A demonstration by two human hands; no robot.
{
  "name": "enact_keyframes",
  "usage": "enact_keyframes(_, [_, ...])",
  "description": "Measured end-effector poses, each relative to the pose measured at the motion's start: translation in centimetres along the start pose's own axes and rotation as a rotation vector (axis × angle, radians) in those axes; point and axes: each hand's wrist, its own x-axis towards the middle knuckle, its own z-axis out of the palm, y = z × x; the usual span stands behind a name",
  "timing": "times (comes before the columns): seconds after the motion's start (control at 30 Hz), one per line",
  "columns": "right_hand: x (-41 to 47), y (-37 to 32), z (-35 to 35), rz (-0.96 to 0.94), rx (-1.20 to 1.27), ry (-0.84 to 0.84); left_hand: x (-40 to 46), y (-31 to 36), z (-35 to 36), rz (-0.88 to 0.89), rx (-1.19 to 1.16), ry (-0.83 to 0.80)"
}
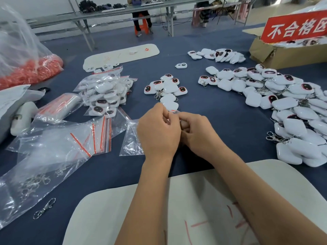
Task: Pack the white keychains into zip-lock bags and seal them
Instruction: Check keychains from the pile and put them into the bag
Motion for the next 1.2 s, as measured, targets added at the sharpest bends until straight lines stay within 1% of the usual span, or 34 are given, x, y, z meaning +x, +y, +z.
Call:
enact_keyframes(0.07, [0.0, 0.4, -0.1, 0.020, -0.008, 0.079, -0.3, 0.2, 0.3, 0.021, 0.030, -0.025])
enact_keyframes(0.1, [-0.1, 0.6, -0.3, 0.017, 0.027, 0.086, -0.3, 0.3, 0.4, 0.020, 0.031, -0.029])
enact_keyframes(0.2, [-0.3, 0.7, -1.1, 0.016, 0.306, 0.014, -0.2, 0.0, 0.7, -0.002, 0.013, -0.011])
enact_keyframes(0.23, [-0.3, 0.7, -1.4, 0.002, 0.347, 0.026, -0.1, 0.0, 0.7, -0.011, 0.008, 0.000])
enact_keyframes(0.27, [-0.3, 0.8, -1.6, -0.018, 0.322, 0.076, -0.1, -0.1, 0.8, -0.019, 0.004, 0.008])
enact_keyframes(0.3, [-0.2, 0.9, -1.8, -0.040, 0.227, 0.165, -0.1, -0.1, 0.9, -0.023, 0.001, 0.011])
enact_keyframes(0.33, [-0.1, 1.1, -2.1, -0.065, 0.078, 0.285, -0.2, -0.1, 0.9, -0.021, 0.002, 0.010])
enact_keyframes(0.4, [-0.1, 1.7, -3.6, -0.080, -0.314, 0.533, -0.2, -0.1, 1.0, -0.001, -0.006, -0.004])
enact_keyframes(0.43, [0.1, 2.2, -4.7, -0.030, -0.505, 0.600, -0.3, 0.0, 1.1, 0.018, -0.028, -0.020])
enact_keyframes(0.47, [0.2, 2.8, -5.8, 0.082, -0.650, 0.607, -0.4, 0.2, 1.3, 0.034, -0.073, -0.046])
enact_keyframes(0.5, [0.3, 3.3, -6.8, 0.225, -0.740, 0.569, -0.6, 0.4, 1.5, 0.041, -0.135, -0.082])
enact_keyframes(0.57, [0.5, 3.8, -8.1, 0.484, -0.791, 0.418, -1.1, 0.9, 2.2, 0.058, -0.228, -0.197])
enact_keyframes(0.6, [0.6, 4.1, -8.2, 0.558, -0.798, 0.345, -1.5, 1.1, 2.6, 0.092, -0.229, -0.265])
enact_keyframes(0.63, [0.7, 4.3, -8.1, 0.574, -0.810, 0.311, -2.0, 1.1, 3.0, 0.134, -0.204, -0.331])
enact_keyframes(0.67, [0.8, 4.5, -8.0, 0.546, -0.821, 0.316, -2.3, 1.1, 3.2, 0.162, -0.176, -0.393])
enact_keyframes(0.73, [0.9, 4.7, -7.9, 0.449, -0.802, 0.399, -2.5, 0.7, 3.5, 0.161, -0.155, -0.466])
enact_keyframes(0.77, [0.8, 4.7, -7.9, 0.421, -0.767, 0.459, -2.3, 0.4, 3.6, 0.139, -0.166, -0.473])
enact_keyframes(0.83, [0.6, 4.8, -7.9, 0.401, -0.695, 0.556, -1.9, 0.0, 3.4, 0.041, -0.199, -0.454])
enact_keyframes(0.87, [0.6, 4.9, -7.9, 0.408, -0.697, 0.552, -1.7, -0.2, 3.3, -0.022, -0.213, -0.433])
enact_keyframes(0.93, [0.8, 5.3, -8.0, 0.429, -0.767, 0.463, -1.3, -0.6, 3.1, -0.118, -0.216, -0.387])
enact_keyframes(1.0, [1.0, 5.7, -8.0, 0.392, -0.793, 0.406, -1.0, -0.9, 2.8, -0.165, -0.211, -0.352])
enact_keyframes(1.03, [1.0, 5.8, -8.0, 0.358, -0.763, 0.417, -0.9, -1.0, 2.7, -0.180, -0.215, -0.341])
enact_keyframes(1.1, [0.8, 5.5, -7.9, 0.249, -0.646, 0.501, -0.8, -1.0, 2.5, -0.195, -0.231, -0.321])
enact_keyframes(1.13, [0.5, 5.0, -7.8, 0.177, -0.547, 0.547, -0.8, -0.9, 2.4, -0.195, -0.237, -0.308])
enact_keyframes(1.17, [0.3, 4.5, -7.5, 0.114, -0.425, 0.559, -0.7, -0.8, 2.3, -0.193, -0.245, -0.290])
enact_keyframes(1.2, [0.2, 3.9, -7.0, 0.078, -0.294, 0.517, -0.7, -0.6, 2.1, -0.193, -0.261, -0.269])
